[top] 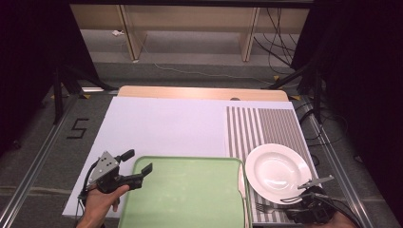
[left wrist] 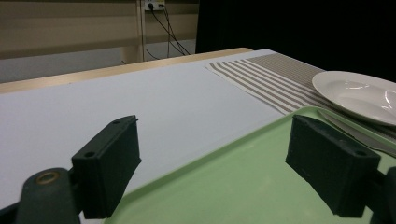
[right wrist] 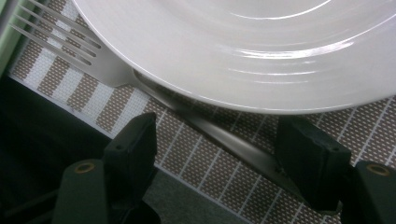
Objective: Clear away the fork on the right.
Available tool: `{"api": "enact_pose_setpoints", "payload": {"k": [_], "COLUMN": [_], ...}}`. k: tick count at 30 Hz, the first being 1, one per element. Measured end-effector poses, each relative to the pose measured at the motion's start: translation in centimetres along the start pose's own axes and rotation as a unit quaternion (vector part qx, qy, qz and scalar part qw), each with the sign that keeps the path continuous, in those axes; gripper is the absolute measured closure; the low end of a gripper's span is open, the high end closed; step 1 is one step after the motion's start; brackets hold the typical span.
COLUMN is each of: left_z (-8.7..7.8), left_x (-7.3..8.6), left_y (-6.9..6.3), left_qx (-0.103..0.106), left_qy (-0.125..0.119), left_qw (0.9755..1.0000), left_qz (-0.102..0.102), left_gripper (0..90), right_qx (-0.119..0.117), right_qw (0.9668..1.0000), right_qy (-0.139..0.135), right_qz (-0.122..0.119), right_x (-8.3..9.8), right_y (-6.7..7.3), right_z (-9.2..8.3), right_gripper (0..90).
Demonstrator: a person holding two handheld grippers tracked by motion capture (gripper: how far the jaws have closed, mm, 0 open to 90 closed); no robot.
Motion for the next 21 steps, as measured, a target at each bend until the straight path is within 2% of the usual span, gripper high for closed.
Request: {"api": "enact_pose_setpoints", "payload": {"k": [1, 3, 5, 7, 8, 10, 11, 13, 14, 16, 17, 18, 19, 20, 21], "left_z": [-0.1, 0.0, 0.0, 0.0, -0.1, 0.0, 0.0, 0.0, 0.0, 0.0, 0.0, 0.0, 0.0, 0.0, 0.0], "left_x": [0.0, 0.0, 0.0, 0.0, 0.0, 0.0, 0.0, 0.0, 0.0, 0.0, 0.0, 0.0, 0.0, 0.0, 0.0], "left_y": [0.0, 0.0, 0.0, 0.1, 0.1, 0.0, 0.0, 0.0, 0.0, 0.0, 0.0, 0.0, 0.1, 0.1, 0.1], "left_qx": [-0.002, 0.0, -0.001, -0.001, -0.001, -0.002, 0.0, -0.001, -0.001, -0.001, -0.001, -0.001, -0.002, -0.002, -0.002], "left_qy": [0.004, 0.0, 0.0, 0.0, 0.002, 0.002, 0.0, 0.001, 0.003, 0.002, 0.0, 0.002, 0.003, 0.002, 0.003], "left_qw": [1.0, 1.0, 1.0, 1.0, 1.0, 1.0, 1.0, 1.0, 1.0, 1.0, 1.0, 1.0, 1.0, 1.0, 1.0], "left_qz": [0.001, 0.0, 0.0, 0.0, 0.0, 0.001, 0.0, 0.001, 0.001, 0.0, 0.0, 0.001, 0.001, 0.001, 0.001], "left_gripper": [16.4, 16.5, 16.5, 16.5, 16.5, 16.5, 16.5, 16.5, 16.4, 16.5, 16.5, 16.5, 16.5, 16.5, 16.5], "right_qx": [-0.002, -0.002, 0.006, 0.004, 0.005, 0.005, 0.007, 0.005, 0.008, 0.014, 0.016, 0.016, 0.016, 0.024, 0.03], "right_qw": [0.9999, 0.9999, 0.9999, 0.9999, 0.9997, 0.9996, 0.9991, 0.9989, 0.9984, 0.9983, 0.9976, 0.9966, 0.9967, 0.9955, 0.9958], "right_qy": [0.008, 0.006, 0.009, 0.014, 0.017, 0.018, 0.02, 0.023, 0.021, 0.035, 0.027, 0.038, 0.038, 0.043, 0.052], "right_qz": [0.007, -0.01, -0.012, -0.001, -0.019, -0.02, -0.036, -0.041, -0.052, -0.045, -0.062, -0.071, -0.069, -0.08, -0.069], "right_x": [0.1, 0.0, 0.1, 0.3, 0.3, 0.3, 0.3, 0.3, 0.2, 0.4, 0.2, 0.3, 0.3, 0.3, 0.5], "right_y": [0.2, -0.1, -0.2, 0.2, 0.2, 0.4, 0.6, 0.7, 0.6, 0.9, 0.7, 0.8, 1.1, 1.1, 1.4], "right_z": [0.1, 0.3, 0.2, 0.1, 0.1, 0.2, 0.1, 0.1, 0.2, 0.0, 0.2, 0.1, 0.2, 0.2, 0.1], "right_gripper": [30.6, 30.8, 34.0, 36.5, 38.4, 41.3, 49.0, 50.8, 52.3, 53.9, 55.0, 55.9, 56.0, 56.3, 56.6]}}
Point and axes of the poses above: each handheld gripper's, and its own axes: z roughly forward along the jaws, x roughly out of its underside, y roughly to its left, the point moved 10 cm from there along z, roughly forward along the jaws, and after that the axes turned 4 degrees about -y, right-handed, at the moved point
